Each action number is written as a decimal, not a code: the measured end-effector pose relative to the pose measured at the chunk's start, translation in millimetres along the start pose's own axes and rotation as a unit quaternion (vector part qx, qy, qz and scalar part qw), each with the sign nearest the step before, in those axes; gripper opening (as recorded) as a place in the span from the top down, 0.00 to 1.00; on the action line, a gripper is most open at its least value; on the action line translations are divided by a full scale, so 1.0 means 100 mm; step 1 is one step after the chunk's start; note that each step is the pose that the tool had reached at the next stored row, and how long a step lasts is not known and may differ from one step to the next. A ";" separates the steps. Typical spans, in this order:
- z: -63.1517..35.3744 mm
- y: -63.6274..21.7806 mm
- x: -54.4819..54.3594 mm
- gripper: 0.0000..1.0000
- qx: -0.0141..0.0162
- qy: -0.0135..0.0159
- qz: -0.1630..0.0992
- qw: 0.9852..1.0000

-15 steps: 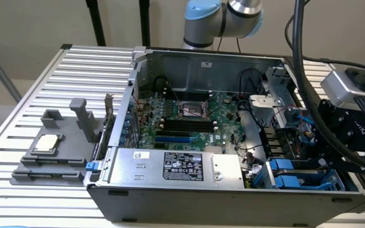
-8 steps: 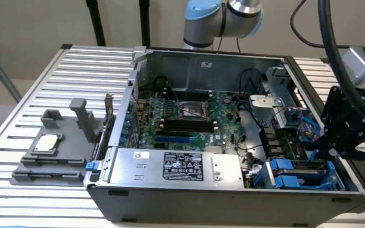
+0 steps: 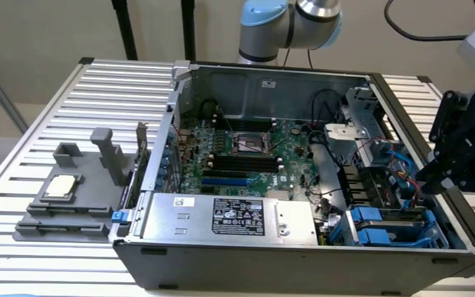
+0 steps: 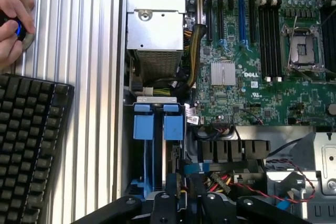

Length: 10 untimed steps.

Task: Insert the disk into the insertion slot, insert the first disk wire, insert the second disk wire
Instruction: 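Insert the first disk wire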

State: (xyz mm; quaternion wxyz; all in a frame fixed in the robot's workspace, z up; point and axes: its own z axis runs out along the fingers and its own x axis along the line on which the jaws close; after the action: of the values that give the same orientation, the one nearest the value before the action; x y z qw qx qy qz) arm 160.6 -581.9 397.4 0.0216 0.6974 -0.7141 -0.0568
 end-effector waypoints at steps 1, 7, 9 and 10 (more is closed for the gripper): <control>0.000 0.025 0.00 0.75 0.000 0.000 0.000 1.000; 0.028 0.194 0.00 0.75 0.001 0.000 0.000 1.000; 0.050 0.209 -0.02 0.75 0.002 0.000 0.000 1.000; 0.059 0.208 -0.04 0.75 0.003 0.000 0.000 1.000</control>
State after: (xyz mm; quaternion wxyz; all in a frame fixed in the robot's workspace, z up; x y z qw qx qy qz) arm 139.4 -577.5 394.0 0.0199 0.6975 -0.7142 -0.0547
